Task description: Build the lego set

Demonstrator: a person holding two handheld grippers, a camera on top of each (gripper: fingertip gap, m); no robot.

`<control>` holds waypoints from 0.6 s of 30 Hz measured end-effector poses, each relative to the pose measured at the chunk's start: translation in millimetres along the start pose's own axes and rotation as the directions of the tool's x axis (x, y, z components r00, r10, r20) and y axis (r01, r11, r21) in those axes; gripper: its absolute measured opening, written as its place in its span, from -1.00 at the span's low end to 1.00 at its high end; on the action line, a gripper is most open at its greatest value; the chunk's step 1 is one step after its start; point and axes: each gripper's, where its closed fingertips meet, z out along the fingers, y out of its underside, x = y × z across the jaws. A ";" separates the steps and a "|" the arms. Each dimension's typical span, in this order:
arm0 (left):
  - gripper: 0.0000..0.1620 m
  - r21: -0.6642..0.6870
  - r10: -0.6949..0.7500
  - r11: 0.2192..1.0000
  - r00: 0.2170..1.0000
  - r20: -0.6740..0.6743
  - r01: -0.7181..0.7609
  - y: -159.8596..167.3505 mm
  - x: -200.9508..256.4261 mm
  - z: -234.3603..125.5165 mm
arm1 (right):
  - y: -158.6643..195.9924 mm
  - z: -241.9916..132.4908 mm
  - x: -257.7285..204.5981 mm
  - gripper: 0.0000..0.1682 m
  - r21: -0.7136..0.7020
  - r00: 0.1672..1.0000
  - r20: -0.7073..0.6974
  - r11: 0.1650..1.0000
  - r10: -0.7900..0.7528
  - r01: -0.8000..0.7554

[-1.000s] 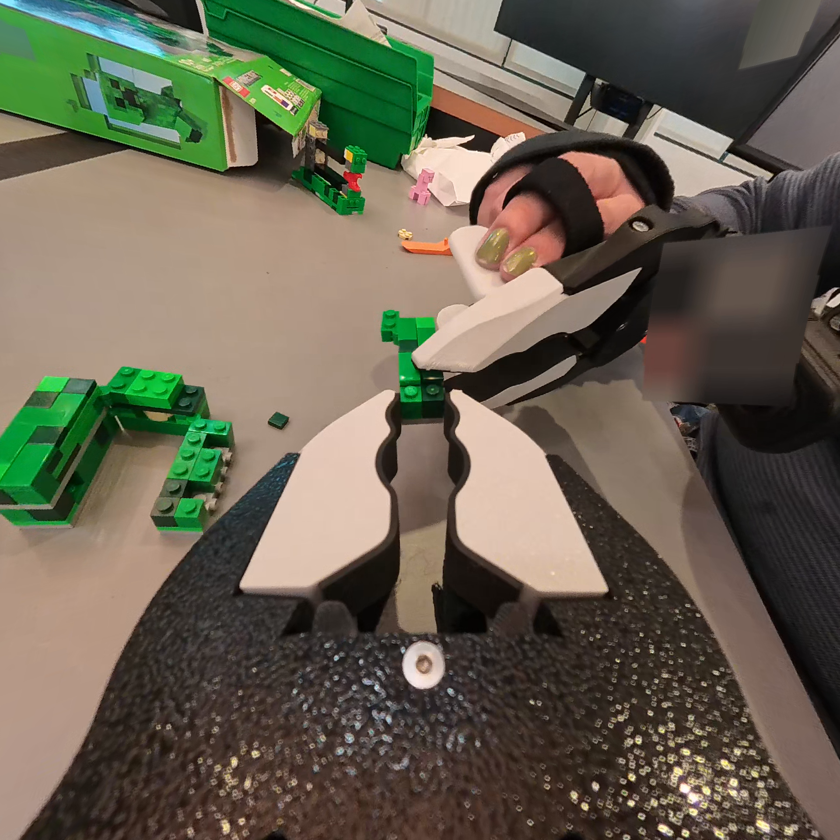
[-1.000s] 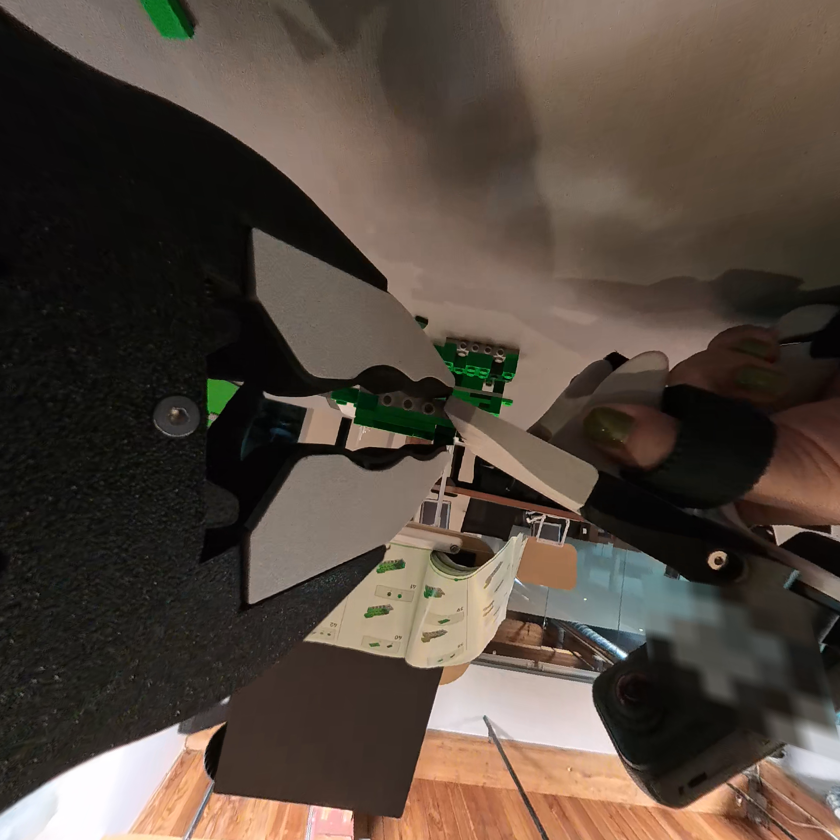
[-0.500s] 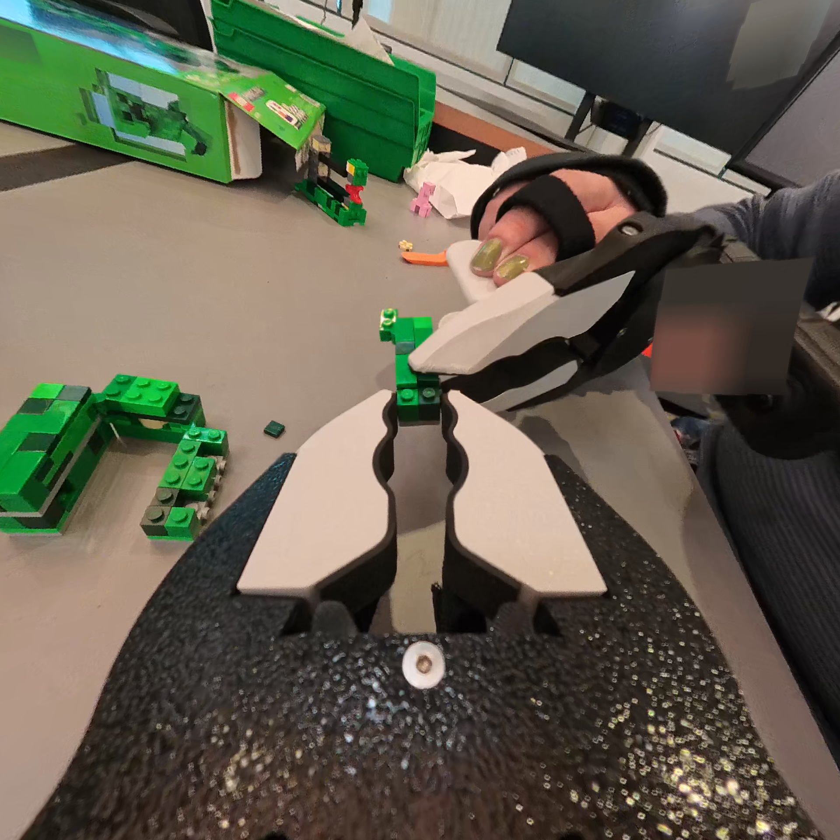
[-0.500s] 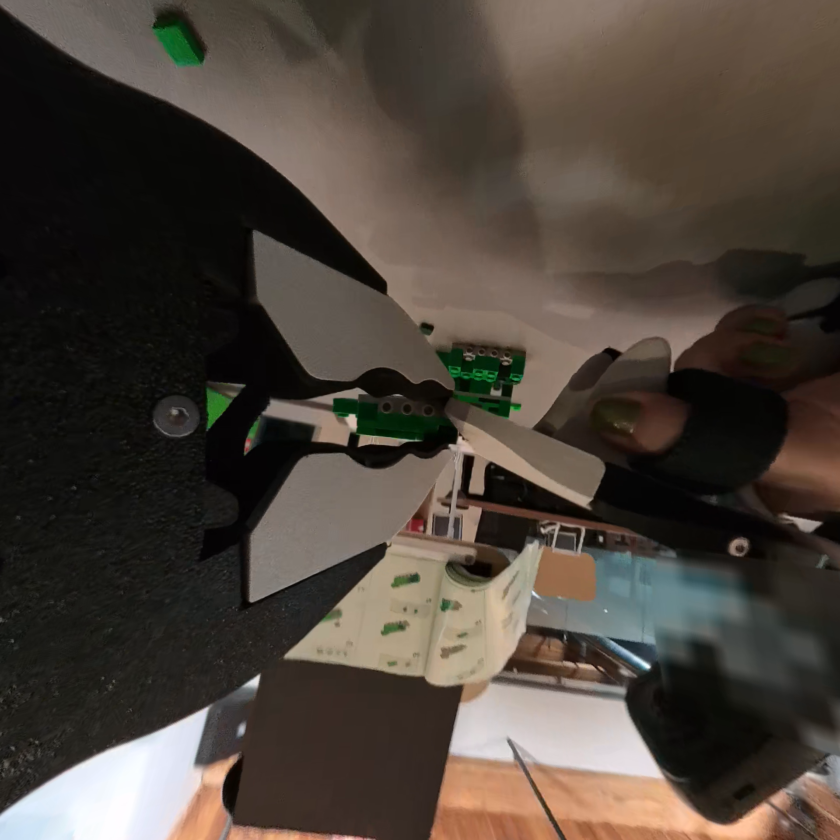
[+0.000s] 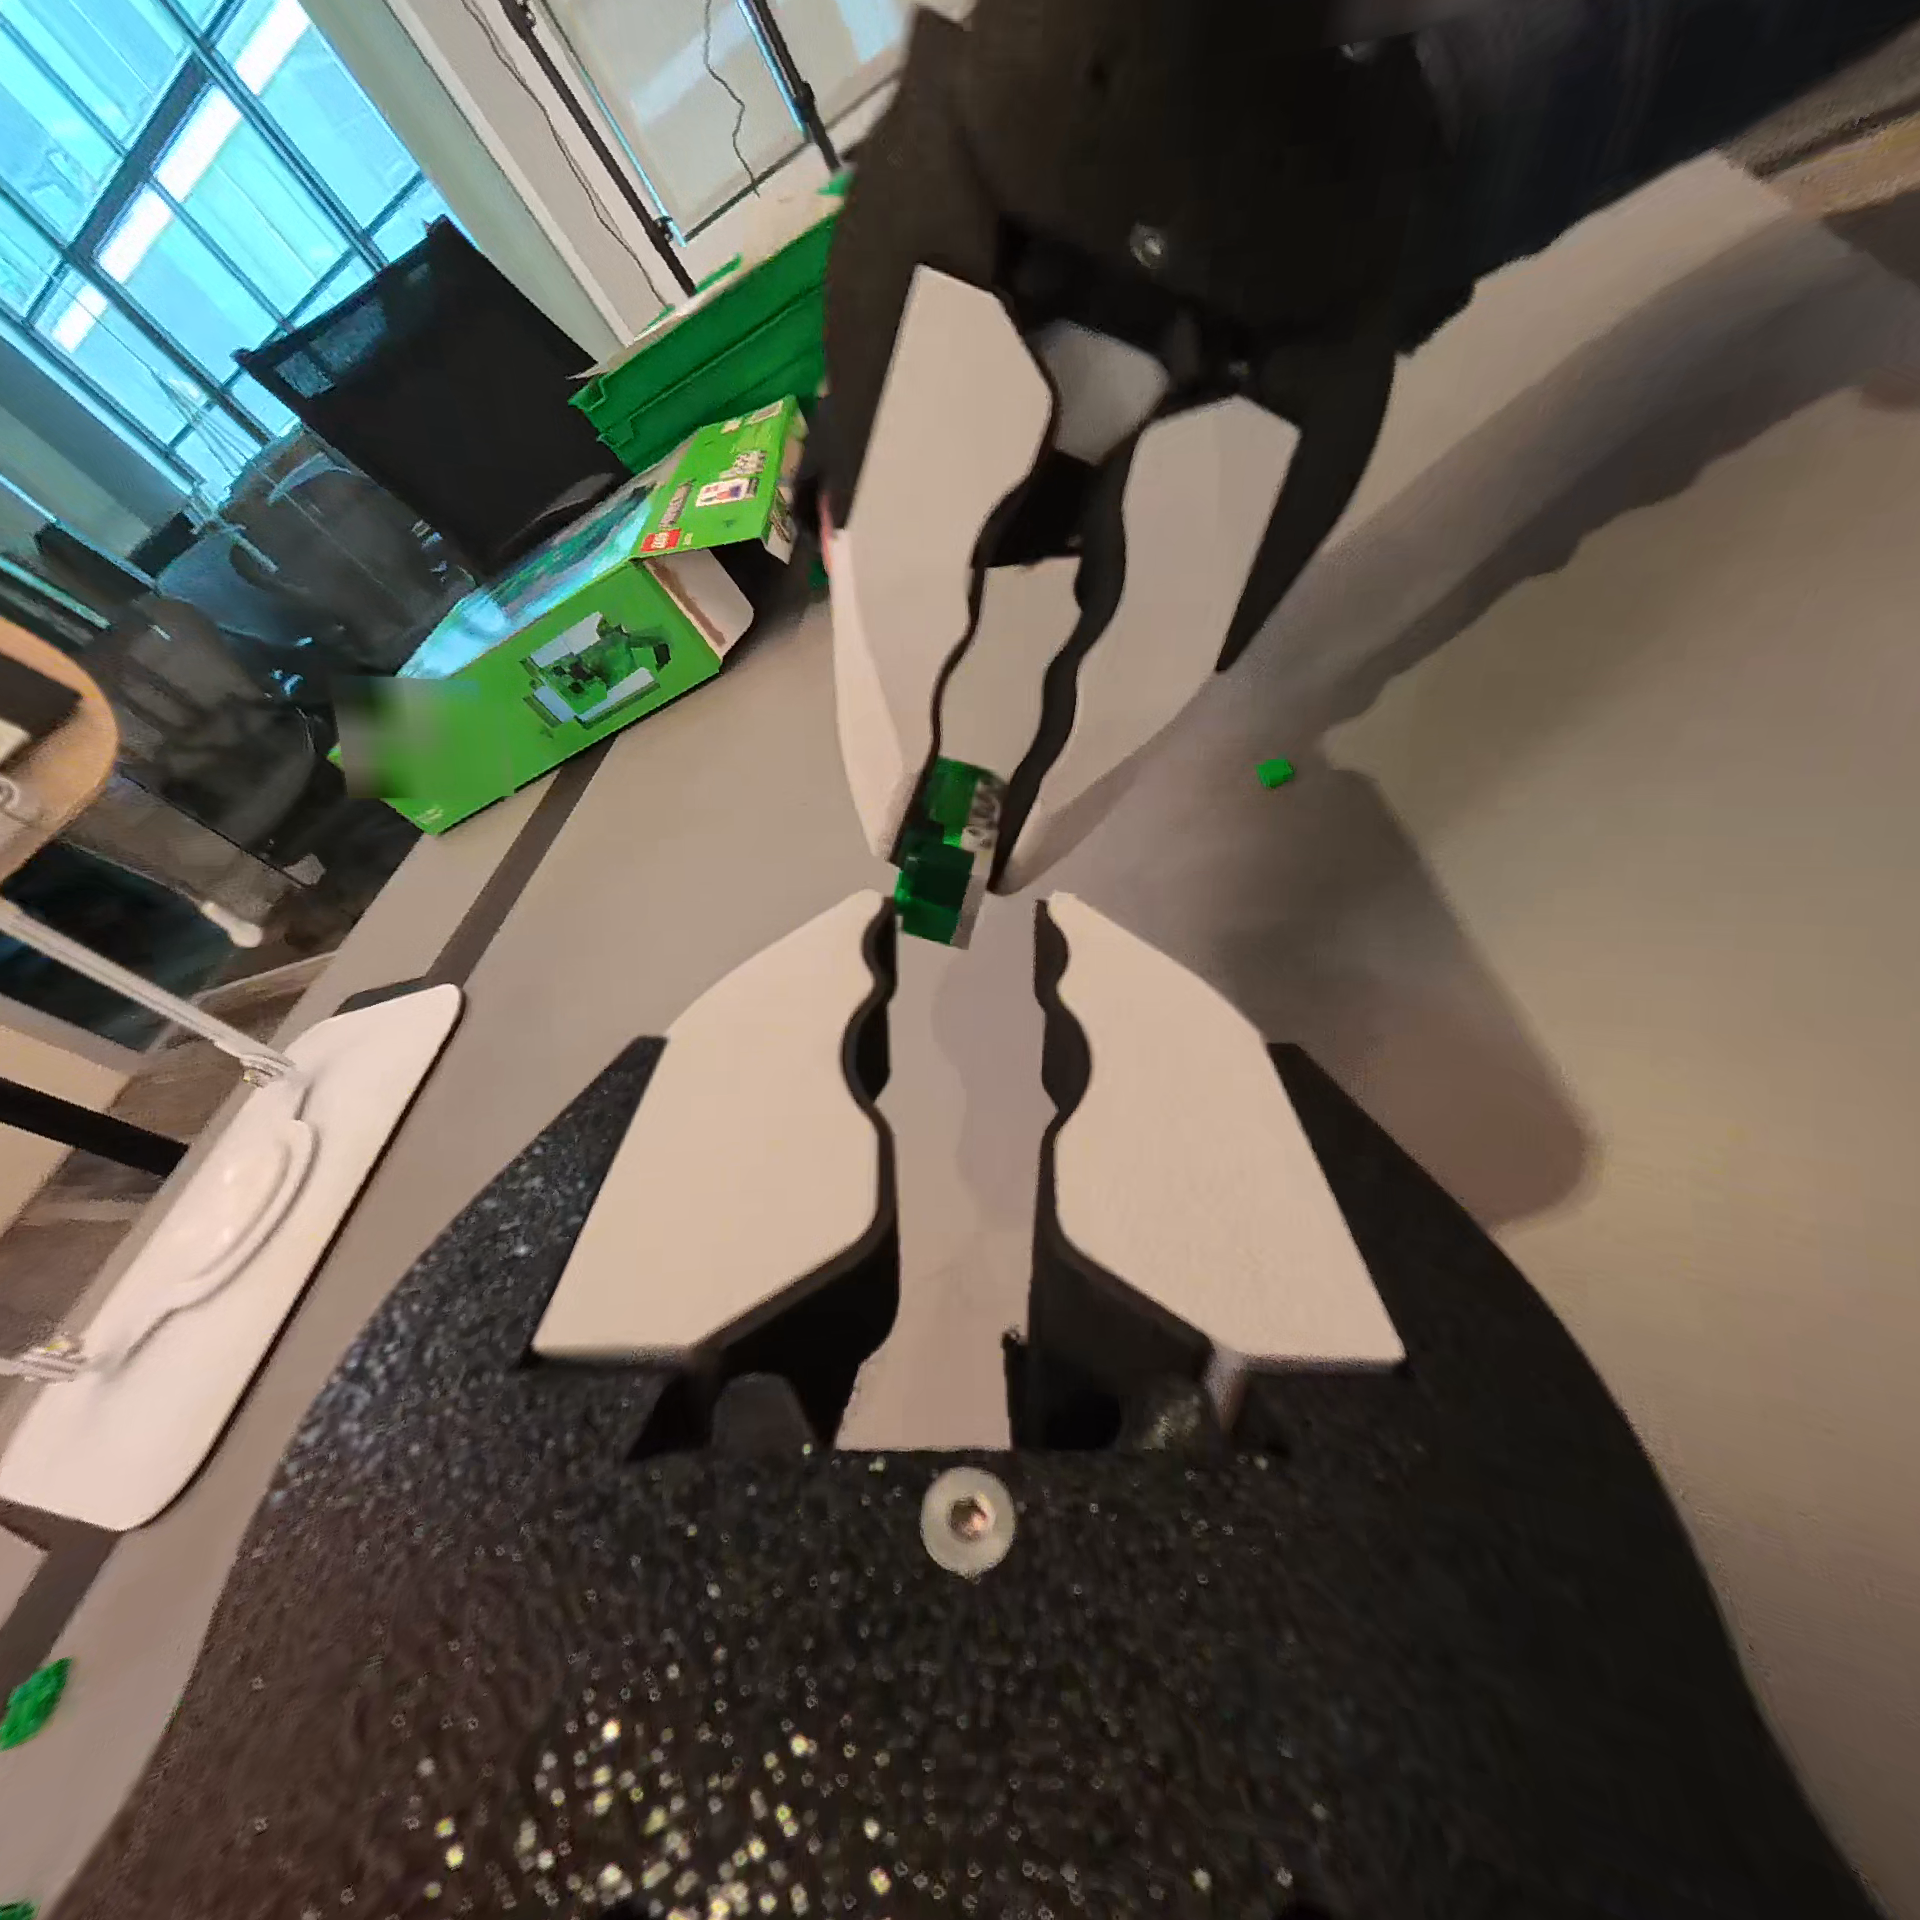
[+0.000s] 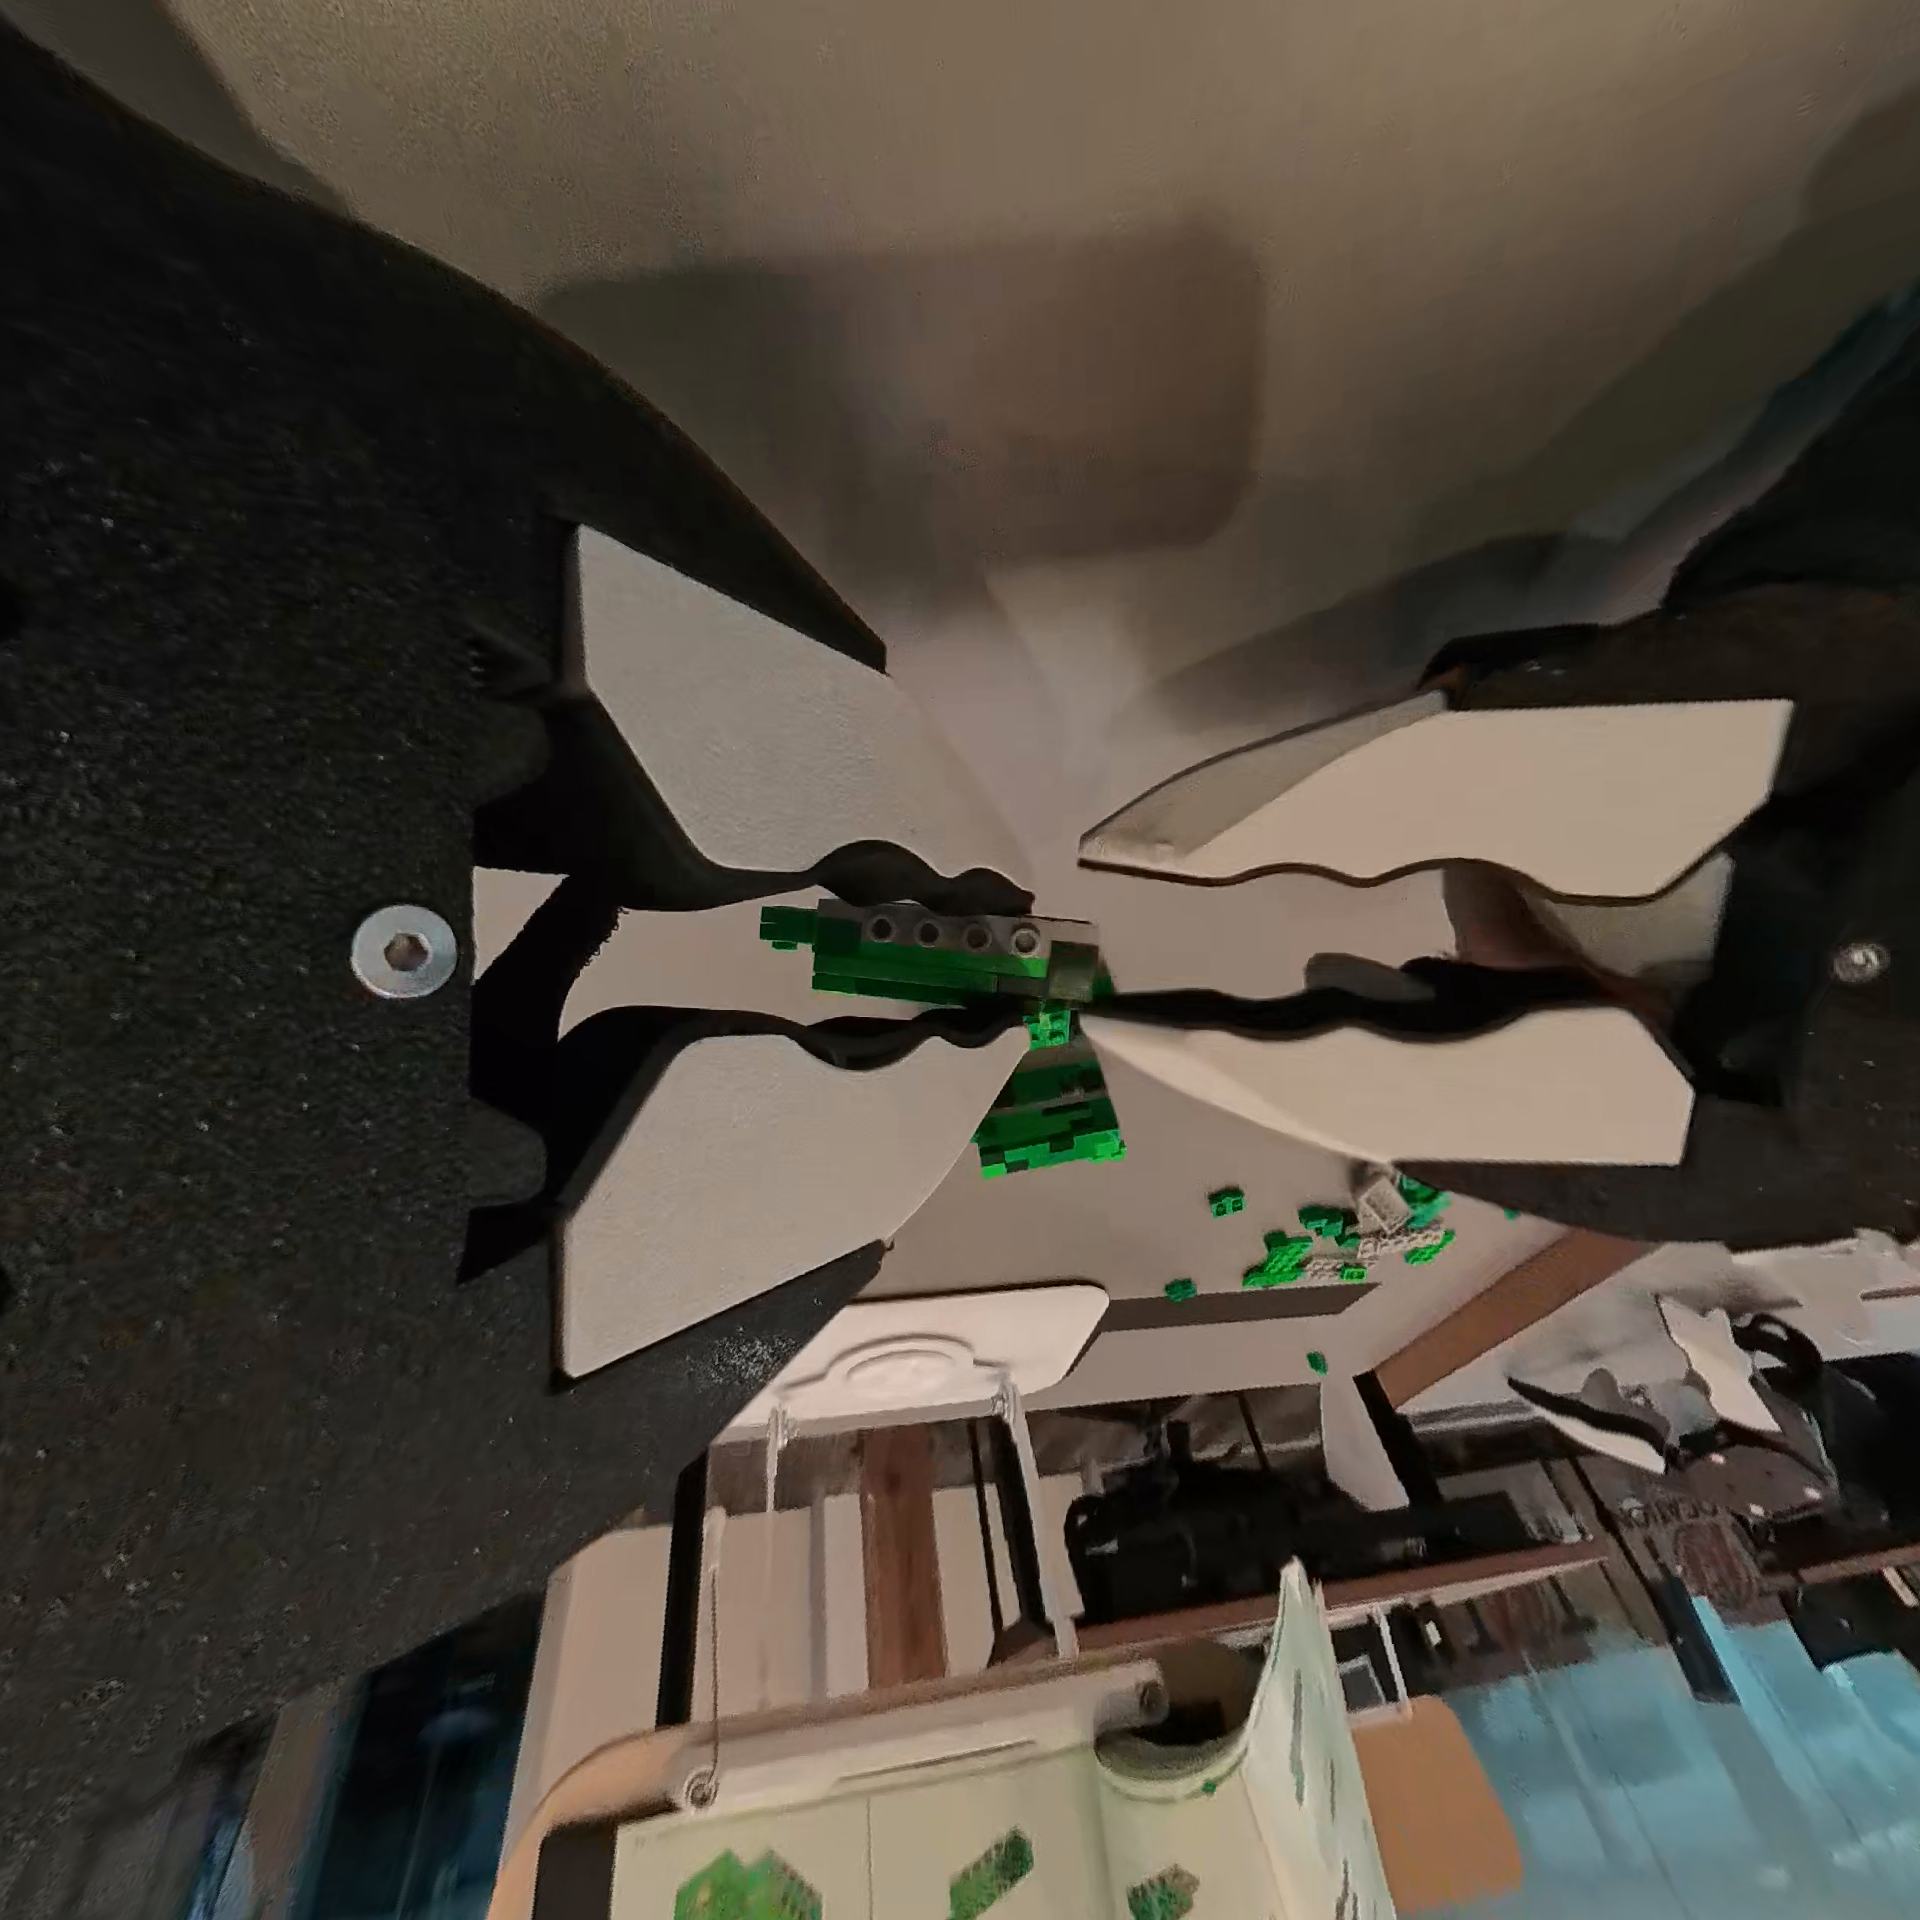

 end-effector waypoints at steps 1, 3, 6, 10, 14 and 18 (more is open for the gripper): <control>-0.75 -0.004 0.025 1.000 1.000 0.018 -0.025 0.4 -0.5 0.7 | 0.1 -0.6 -1.4 -0.80 -0.001 1.000 0.018 1.000 0.009 -0.009; -0.83 -0.007 0.066 0.998 0.997 0.037 -0.065 0.3 -0.6 0.7 | -0.5 -1.3 -4.2 -0.80 0.002 0.999 0.038 1.000 0.008 -0.008; -0.85 -0.006 0.106 0.994 0.994 0.026 -0.106 -0.2 3.2 1.3 | -0.7 -2.9 -7.4 -0.80 0.007 0.998 0.067 1.000 0.011 -0.012; -0.86 -0.009 0.147 0.989 0.989 0.031 -0.147 -1.8 5.4 2.2 | -1.7 -5.6 -9.3 -0.80 0.022 0.995 0.095 0.999 0.035 -0.037; -0.86 -0.008 0.170 0.985 0.985 0.022 -0.170 -3.0 8.0 2.5 | -3.2 -7.6 -11.7 -0.79 0.032 0.994 0.107 0.999 0.008 -0.012; -0.86 -0.012 0.158 0.987 0.987 0.025 -0.158 -2.3 8.2 3.6 | -1.1 -7.2 -11.3 -0.80 0.012 0.995 0.096 1.000 -0.018 0.017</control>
